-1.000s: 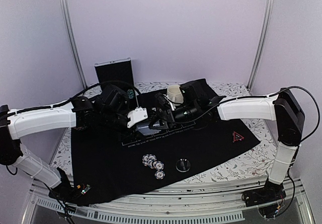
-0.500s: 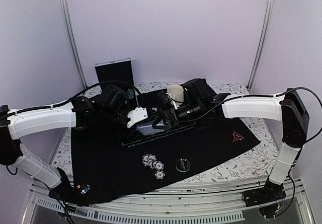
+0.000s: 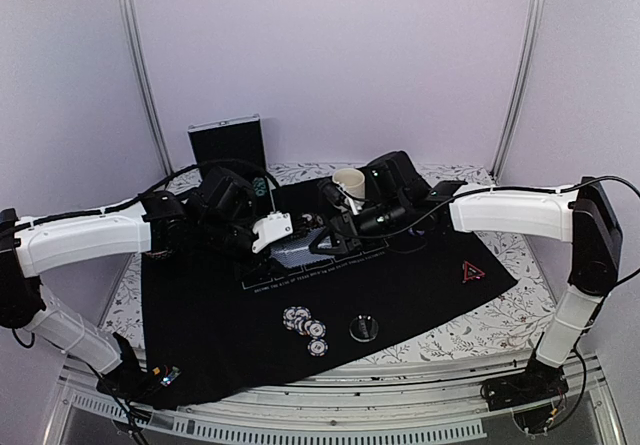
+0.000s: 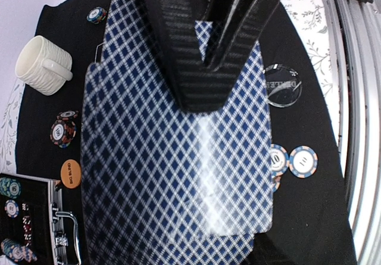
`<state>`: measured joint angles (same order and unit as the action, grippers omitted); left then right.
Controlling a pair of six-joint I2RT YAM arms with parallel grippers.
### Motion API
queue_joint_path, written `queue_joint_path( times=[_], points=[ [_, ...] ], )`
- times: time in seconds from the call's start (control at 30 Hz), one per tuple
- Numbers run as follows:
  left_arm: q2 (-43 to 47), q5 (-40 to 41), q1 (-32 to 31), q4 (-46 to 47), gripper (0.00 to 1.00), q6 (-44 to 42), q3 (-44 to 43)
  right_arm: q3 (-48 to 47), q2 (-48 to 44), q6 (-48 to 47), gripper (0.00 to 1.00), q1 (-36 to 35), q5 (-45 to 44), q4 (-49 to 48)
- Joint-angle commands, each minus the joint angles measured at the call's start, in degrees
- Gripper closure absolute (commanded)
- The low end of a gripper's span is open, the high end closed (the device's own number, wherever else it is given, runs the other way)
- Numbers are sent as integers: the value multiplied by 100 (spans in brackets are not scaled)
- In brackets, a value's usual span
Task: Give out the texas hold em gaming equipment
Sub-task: Pick up the poker card from the face-down deck piles.
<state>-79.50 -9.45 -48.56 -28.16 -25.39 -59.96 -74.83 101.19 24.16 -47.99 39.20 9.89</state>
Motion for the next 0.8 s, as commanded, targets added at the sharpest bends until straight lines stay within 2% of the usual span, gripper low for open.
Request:
queue_joint_path(
  times=[0.0,0.13,0.43,0.67,0.77],
  points=[
    [24,-83,109,153,50,50,-6,-119,-247,-137,73,19,-275,338],
    [27,-93,117,153,50,60,2,-111,-328,-198,74,54,-359,461],
    [-44,153,221,153,50,185,-41,-158,-596,-296,96,138,-566,798],
    [-55,250,397,161,50,341,-68,-200,-1278,-402,97,454,-655,1025],
    [-61,300,476,162,50,419,-83,-153,-1542,-233,98,706,-1011,924]
  ],
)
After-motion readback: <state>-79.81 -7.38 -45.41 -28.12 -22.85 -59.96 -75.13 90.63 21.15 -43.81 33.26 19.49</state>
